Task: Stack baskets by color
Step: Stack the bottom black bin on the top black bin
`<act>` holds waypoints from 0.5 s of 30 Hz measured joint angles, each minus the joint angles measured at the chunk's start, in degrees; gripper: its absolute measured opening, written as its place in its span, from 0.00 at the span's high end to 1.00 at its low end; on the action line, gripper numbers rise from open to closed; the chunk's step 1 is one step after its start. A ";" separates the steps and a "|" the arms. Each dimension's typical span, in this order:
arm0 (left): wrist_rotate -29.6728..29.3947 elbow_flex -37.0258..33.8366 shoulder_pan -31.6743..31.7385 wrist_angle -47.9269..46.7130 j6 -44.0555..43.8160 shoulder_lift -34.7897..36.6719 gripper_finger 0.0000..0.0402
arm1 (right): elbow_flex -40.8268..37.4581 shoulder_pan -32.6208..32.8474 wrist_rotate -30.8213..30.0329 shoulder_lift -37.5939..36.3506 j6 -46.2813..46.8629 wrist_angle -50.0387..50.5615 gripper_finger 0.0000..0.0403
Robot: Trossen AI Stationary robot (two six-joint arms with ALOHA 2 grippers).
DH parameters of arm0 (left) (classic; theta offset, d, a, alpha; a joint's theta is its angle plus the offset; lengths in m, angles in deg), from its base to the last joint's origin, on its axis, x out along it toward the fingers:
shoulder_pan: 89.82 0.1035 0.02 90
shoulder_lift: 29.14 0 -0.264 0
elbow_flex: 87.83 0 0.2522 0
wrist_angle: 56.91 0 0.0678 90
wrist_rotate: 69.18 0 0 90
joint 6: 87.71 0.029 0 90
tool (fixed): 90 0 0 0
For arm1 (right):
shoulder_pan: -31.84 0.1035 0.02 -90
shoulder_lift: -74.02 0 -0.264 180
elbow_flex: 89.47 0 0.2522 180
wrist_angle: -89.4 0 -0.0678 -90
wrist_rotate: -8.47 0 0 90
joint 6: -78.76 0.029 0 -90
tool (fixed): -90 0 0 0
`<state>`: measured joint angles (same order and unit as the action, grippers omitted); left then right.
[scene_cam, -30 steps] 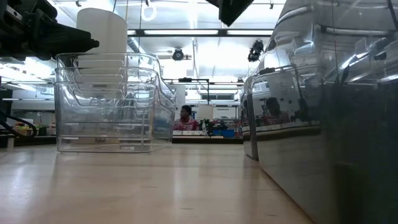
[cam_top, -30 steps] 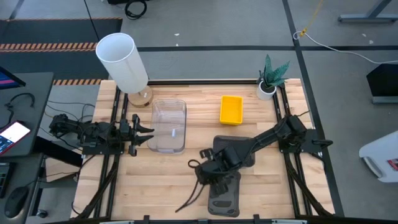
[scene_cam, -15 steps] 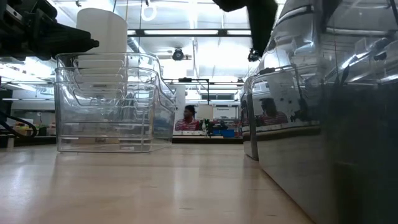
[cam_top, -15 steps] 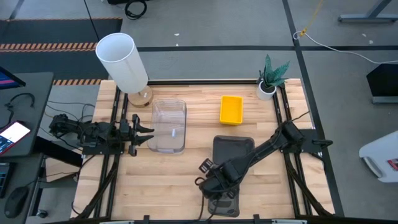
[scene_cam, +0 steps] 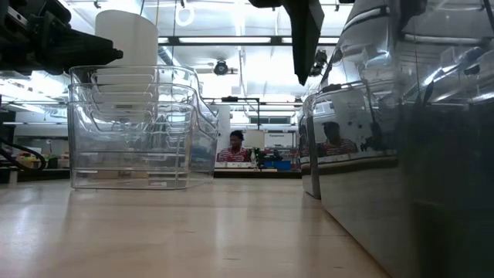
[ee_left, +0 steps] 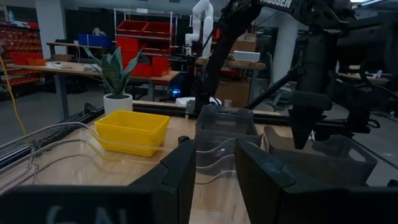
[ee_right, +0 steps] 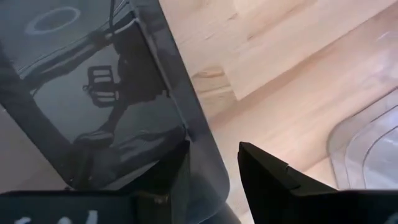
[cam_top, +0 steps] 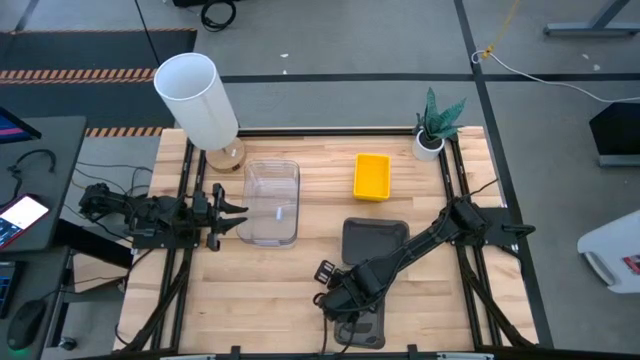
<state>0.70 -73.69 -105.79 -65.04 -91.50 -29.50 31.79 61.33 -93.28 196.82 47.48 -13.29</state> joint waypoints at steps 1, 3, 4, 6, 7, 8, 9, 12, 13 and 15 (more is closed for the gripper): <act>0.02 0.00 -0.01 0.00 0.00 0.00 0.71 | 0.00 -0.29 0.58 0.00 0.04 -0.04 0.66; 0.00 -0.02 0.00 0.02 0.00 0.00 0.71 | -0.47 -0.81 1.90 -0.02 0.19 -0.64 0.66; 0.02 0.00 0.00 0.02 0.02 0.00 0.71 | -0.98 -1.02 2.44 -0.04 0.19 -1.16 0.66; 0.02 -0.01 -0.02 0.04 0.00 0.00 0.71 | -1.99 -1.34 2.80 0.00 0.09 -1.73 0.66; 0.00 0.00 -0.01 0.04 0.00 0.00 0.71 | -2.45 -1.43 2.88 0.00 -0.04 -2.28 0.66; 0.02 -0.01 0.00 0.04 0.00 0.00 0.71 | -2.95 -1.52 3.37 0.00 -0.30 -3.18 0.66; 0.00 0.00 0.00 0.04 0.00 0.00 0.71 | -3.60 -1.56 3.76 -0.02 -0.48 -4.36 0.66; 0.02 0.00 -0.01 0.05 0.00 0.00 0.71 | -5.48 -1.61 4.08 0.00 -1.63 -6.58 0.66; 0.02 0.00 0.00 0.07 0.00 0.00 0.71 | -6.04 -1.62 4.32 0.00 -2.28 -7.67 0.66; 0.01 0.00 0.00 0.08 0.00 0.00 0.71 | -7.29 -1.67 4.37 -0.02 -3.04 -9.77 0.66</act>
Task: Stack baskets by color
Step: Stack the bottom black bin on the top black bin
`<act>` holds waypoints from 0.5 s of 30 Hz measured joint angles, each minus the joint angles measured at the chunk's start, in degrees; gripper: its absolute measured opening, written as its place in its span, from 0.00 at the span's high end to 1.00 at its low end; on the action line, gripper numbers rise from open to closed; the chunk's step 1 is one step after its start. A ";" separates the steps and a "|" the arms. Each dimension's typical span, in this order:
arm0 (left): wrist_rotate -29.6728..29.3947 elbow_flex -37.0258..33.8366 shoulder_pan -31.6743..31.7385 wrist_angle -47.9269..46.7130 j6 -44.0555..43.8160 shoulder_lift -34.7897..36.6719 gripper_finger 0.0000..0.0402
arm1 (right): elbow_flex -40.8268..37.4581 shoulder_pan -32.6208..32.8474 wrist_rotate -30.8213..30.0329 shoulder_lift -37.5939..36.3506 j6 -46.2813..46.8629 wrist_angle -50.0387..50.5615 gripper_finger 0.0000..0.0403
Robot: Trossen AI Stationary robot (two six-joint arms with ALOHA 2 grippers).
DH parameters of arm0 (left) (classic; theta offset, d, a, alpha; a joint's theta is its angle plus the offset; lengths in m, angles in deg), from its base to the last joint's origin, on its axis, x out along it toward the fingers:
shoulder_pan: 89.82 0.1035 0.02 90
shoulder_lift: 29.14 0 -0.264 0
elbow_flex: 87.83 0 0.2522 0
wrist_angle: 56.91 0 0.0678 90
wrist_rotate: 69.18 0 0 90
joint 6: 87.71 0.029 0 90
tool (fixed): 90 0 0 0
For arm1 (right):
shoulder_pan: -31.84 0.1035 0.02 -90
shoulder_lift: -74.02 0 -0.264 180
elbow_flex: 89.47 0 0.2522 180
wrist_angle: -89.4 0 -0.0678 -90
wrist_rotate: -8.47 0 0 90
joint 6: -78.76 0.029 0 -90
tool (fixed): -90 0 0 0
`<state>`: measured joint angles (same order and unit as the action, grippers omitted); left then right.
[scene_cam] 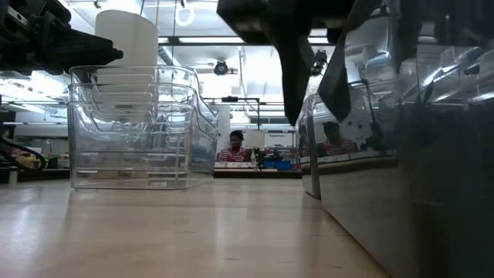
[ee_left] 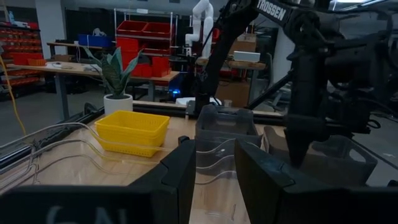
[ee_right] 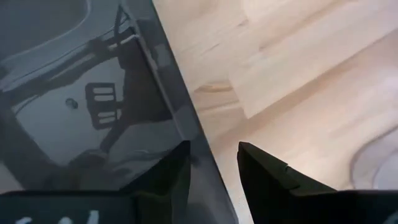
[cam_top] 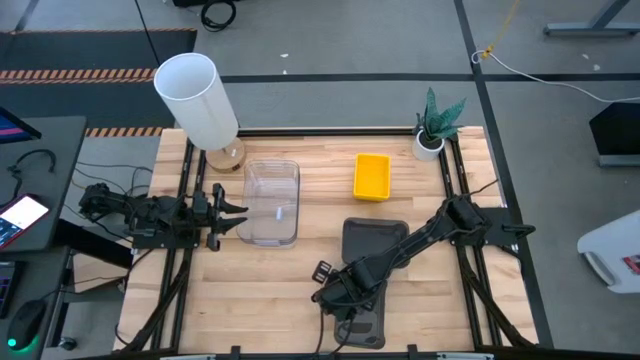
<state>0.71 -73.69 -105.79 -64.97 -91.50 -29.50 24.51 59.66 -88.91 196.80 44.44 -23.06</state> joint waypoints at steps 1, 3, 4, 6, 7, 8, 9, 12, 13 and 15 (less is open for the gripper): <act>0.01 -0.02 -0.02 0.01 0.00 0.00 0.71 | -0.67 -0.09 0.10 0.00 -0.07 -0.34 0.66; -0.01 -0.02 -0.02 0.01 0.00 0.00 0.71 | -1.70 -0.20 0.83 0.02 -0.04 -1.18 0.67; 0.00 0.00 -0.01 0.01 0.00 0.00 0.71 | -2.04 -0.26 1.05 0.02 -0.02 -1.60 0.67; 0.01 0.00 -0.01 0.01 0.00 0.00 0.71 | -2.57 -0.31 1.03 0.01 -0.02 -1.57 0.69; 0.00 -0.02 -0.01 0.01 0.01 0.00 0.71 | -2.76 -0.30 1.04 0.02 -0.01 -1.55 0.71; 0.01 0.00 -0.01 0.01 0.00 0.00 0.71 | -2.91 -0.27 1.05 0.01 -0.01 -1.84 0.72; 0.01 0.00 0.00 0.01 0.00 0.00 0.71 | -2.96 -0.24 1.05 0.01 -0.01 -2.02 0.74; 0.00 0.00 -0.01 0.01 0.00 0.00 0.71 | -2.96 -0.26 1.09 0.00 -0.07 -1.87 0.80; 0.01 0.00 0.00 0.01 0.00 0.00 0.71 | -2.96 -0.26 1.10 0.00 -0.05 -1.89 0.83; -0.01 0.00 -0.01 0.01 0.00 0.00 0.71 | -2.96 -0.26 1.13 0.00 0.01 -1.91 0.88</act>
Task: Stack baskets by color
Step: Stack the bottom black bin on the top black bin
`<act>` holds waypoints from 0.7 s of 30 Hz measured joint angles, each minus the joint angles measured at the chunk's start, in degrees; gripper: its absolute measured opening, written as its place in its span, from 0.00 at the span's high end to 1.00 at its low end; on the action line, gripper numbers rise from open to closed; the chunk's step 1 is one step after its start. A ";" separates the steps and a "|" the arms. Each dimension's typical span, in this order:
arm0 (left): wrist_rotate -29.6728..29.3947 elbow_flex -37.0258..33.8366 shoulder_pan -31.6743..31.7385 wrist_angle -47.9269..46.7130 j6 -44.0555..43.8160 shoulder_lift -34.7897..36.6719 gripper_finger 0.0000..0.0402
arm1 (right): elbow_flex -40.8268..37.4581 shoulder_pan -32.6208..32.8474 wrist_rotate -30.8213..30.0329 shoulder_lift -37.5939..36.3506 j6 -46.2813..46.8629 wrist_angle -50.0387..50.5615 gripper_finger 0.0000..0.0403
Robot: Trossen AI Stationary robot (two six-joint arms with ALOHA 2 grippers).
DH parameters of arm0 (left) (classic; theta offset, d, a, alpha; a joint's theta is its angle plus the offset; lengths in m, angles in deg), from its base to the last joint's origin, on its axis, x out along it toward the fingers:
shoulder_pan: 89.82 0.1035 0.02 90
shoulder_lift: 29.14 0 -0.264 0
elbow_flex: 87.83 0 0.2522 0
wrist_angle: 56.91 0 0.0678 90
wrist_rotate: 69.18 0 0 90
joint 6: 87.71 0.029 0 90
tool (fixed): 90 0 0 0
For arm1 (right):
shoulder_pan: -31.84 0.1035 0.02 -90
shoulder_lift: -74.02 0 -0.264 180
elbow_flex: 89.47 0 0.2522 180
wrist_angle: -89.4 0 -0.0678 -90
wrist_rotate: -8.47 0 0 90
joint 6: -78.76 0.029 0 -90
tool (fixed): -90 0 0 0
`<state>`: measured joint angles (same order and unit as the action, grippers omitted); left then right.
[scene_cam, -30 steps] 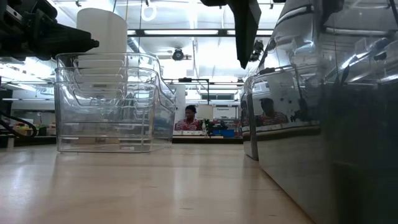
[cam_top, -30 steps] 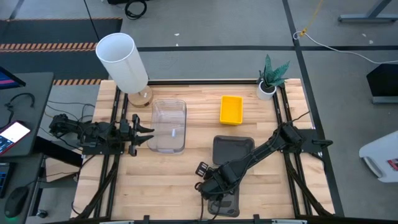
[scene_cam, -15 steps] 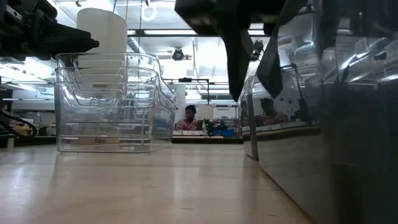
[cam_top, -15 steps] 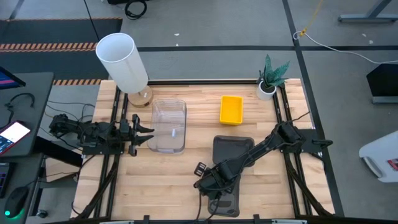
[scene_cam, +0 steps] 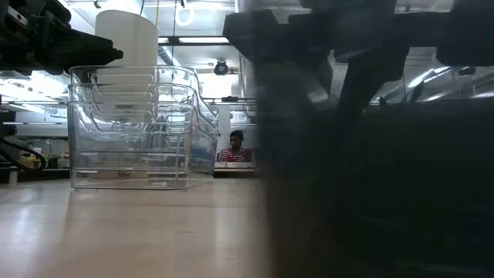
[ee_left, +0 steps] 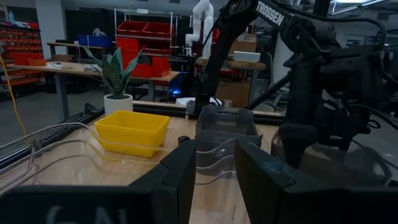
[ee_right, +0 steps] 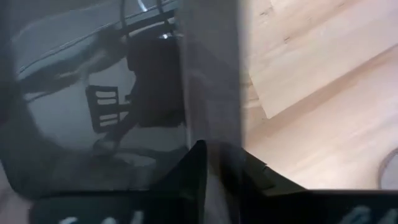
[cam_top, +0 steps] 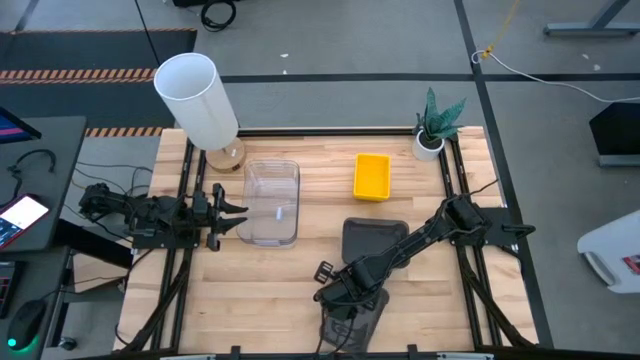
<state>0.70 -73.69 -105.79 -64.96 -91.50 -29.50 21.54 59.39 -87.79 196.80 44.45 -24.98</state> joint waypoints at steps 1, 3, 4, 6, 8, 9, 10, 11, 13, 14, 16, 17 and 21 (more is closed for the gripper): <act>0.02 -0.01 0.01 0.01 0.00 0.00 0.71 | -0.02 0.00 0.15 0.00 0.05 -0.03 0.90; 0.02 -0.01 0.00 0.01 0.00 0.00 0.71 | -0.02 0.00 0.37 -0.07 0.11 0.15 0.95; 0.02 0.00 -0.01 0.00 0.01 0.00 0.71 | 0.00 0.00 0.47 -0.11 0.13 0.28 0.97; 0.01 0.00 0.01 0.00 0.00 0.00 0.71 | 0.00 0.00 0.52 -0.13 0.14 0.41 0.98; 0.02 0.00 0.00 0.00 0.02 0.00 0.71 | 0.06 0.00 0.43 -0.13 0.29 0.73 0.97; 0.01 0.00 -0.01 0.00 0.00 0.00 0.71 | 0.32 0.00 0.33 -0.13 0.61 1.10 0.97; 0.01 0.00 0.00 0.00 0.00 0.00 0.71 | 0.81 0.00 0.33 -0.13 1.00 1.72 0.97; 0.01 -0.01 0.00 0.00 0.00 0.00 0.71 | 1.44 -0.04 0.34 -0.11 1.35 2.41 0.97; 0.01 -0.01 -0.01 0.00 0.02 0.00 0.71 | 2.94 -0.32 0.14 -0.11 2.05 3.64 0.97; 0.02 -0.02 0.00 0.00 0.00 0.00 0.71 | 3.74 -0.52 0.08 -0.13 2.78 4.47 0.98; 0.00 0.00 0.00 0.00 0.00 0.00 0.71 | 4.97 -1.05 -0.03 -0.48 4.29 5.79 0.98; 0.00 -0.02 0.01 0.00 0.00 0.00 0.71 | 5.68 -1.28 -0.13 -0.80 4.96 6.08 0.99; 0.01 0.00 0.00 -0.12 0.00 0.02 0.71 | 6.59 -2.12 -0.81 -3.12 8.61 6.22 0.98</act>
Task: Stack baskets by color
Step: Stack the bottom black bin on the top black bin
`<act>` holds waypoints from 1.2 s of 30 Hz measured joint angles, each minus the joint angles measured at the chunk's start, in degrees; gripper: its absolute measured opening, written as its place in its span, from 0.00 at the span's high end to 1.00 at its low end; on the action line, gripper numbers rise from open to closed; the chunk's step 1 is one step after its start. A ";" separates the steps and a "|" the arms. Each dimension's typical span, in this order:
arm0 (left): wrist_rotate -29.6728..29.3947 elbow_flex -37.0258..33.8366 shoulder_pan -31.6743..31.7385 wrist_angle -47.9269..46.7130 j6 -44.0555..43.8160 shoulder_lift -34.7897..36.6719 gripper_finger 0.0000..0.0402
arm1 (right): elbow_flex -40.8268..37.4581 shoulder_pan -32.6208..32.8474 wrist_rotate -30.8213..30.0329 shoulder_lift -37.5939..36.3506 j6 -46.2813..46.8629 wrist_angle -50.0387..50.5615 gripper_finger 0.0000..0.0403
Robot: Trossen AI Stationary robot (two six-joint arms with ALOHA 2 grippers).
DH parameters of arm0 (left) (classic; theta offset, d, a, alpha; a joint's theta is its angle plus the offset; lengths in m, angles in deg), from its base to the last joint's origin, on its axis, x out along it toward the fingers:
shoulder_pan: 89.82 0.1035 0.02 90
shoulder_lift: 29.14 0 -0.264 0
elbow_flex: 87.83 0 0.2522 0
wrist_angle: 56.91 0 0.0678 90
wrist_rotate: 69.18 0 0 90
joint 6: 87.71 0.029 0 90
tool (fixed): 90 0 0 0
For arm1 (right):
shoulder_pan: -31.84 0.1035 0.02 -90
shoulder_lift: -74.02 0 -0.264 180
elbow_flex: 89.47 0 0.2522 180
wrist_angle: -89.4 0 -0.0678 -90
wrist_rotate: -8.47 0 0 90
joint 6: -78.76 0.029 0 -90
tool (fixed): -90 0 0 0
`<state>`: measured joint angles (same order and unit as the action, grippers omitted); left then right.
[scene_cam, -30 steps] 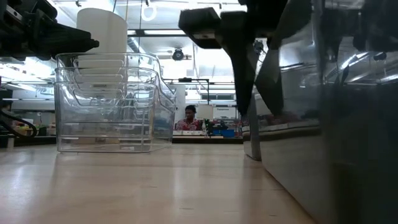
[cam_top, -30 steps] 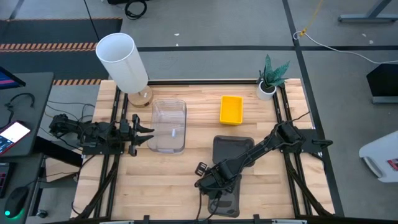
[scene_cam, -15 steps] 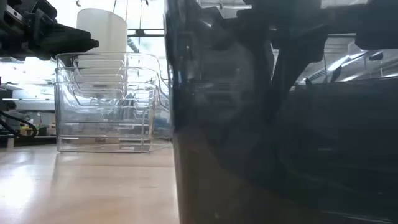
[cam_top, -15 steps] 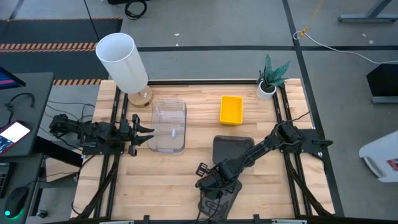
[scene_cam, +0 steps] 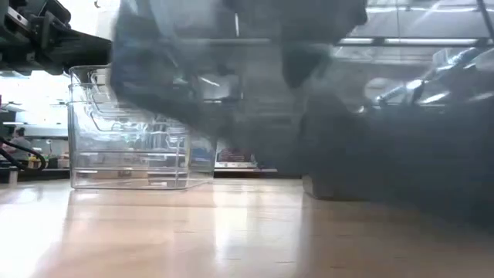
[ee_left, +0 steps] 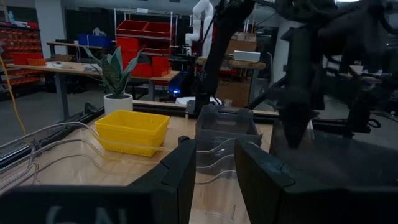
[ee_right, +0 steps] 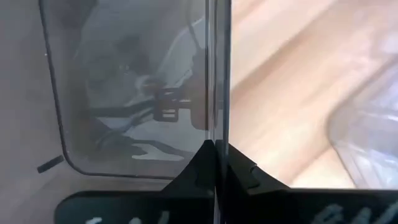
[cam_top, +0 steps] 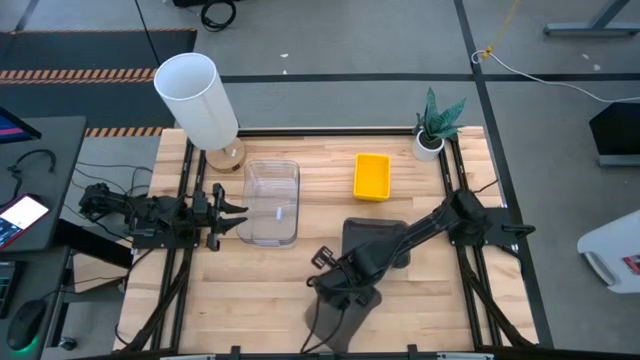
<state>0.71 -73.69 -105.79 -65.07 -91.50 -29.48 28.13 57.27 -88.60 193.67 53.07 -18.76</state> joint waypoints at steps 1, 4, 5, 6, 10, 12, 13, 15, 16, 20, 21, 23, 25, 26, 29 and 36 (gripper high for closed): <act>0.00 -0.02 0.00 0.07 0.00 0.00 0.71 | 0.03 -0.15 -0.34 -0.69 1.06 0.02 0.98; 0.01 -0.01 0.00 0.03 0.00 -0.02 0.71 | 0.03 -0.91 -0.62 -2.61 4.33 0.42 0.98; -0.01 0.00 0.01 0.07 0.00 -0.02 0.71 | 0.03 -1.24 -0.57 -3.28 5.38 0.64 0.98; -0.01 0.00 0.01 0.03 0.00 -0.02 0.71 | 0.03 -1.58 -0.65 -3.94 6.28 0.68 0.98; -0.01 -0.01 0.01 0.12 0.00 -0.02 0.71 | 0.03 -2.86 -1.47 -6.30 8.58 0.95 0.98; -0.01 0.00 0.00 0.12 0.00 -0.02 0.71 | 0.03 -3.47 -1.52 -7.46 9.11 1.79 0.98; -0.01 0.00 0.01 0.12 0.00 -0.02 0.71 | 0.03 -3.83 -1.47 -8.27 9.45 2.11 0.98; -0.01 -0.02 0.01 0.12 0.00 -0.02 0.71 | 0.03 -4.64 -1.39 -10.25 10.86 2.89 0.98; -0.01 -0.02 -0.01 0.12 0.00 -0.02 0.71 | 0.03 -5.06 -1.40 -11.33 11.92 3.25 0.98; -0.01 0.00 -0.01 0.12 0.01 -0.02 0.71 | 0.05 -6.69 -3.24 -15.47 16.01 6.40 0.98; -0.01 -0.01 0.00 0.12 0.00 -0.02 0.71 | 0.05 -6.99 -4.05 -16.39 16.99 7.50 0.98; -0.01 -0.02 0.01 0.12 0.00 -0.02 0.71 | 0.05 -7.34 -5.61 -18.16 18.43 9.56 0.98; -0.01 0.00 -0.01 0.12 0.00 -0.02 0.71 | 0.05 -7.54 -6.78 -19.66 19.50 12.47 0.98; -0.01 0.00 0.01 0.12 0.00 -0.02 0.71 | -0.10 -7.69 -7.21 -20.40 20.00 13.71 0.98; -0.01 0.00 0.00 0.12 0.00 -0.02 0.71 | -2.06 -8.21 -8.37 -22.58 22.02 15.98 0.98; -0.01 -0.01 0.00 0.12 0.00 -0.02 0.71 | -9.97 -10.18 -8.43 -27.95 24.65 17.54 0.98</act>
<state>0.70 -73.70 -105.80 -64.96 -91.50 -29.50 18.17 47.09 -97.03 165.72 77.71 -1.22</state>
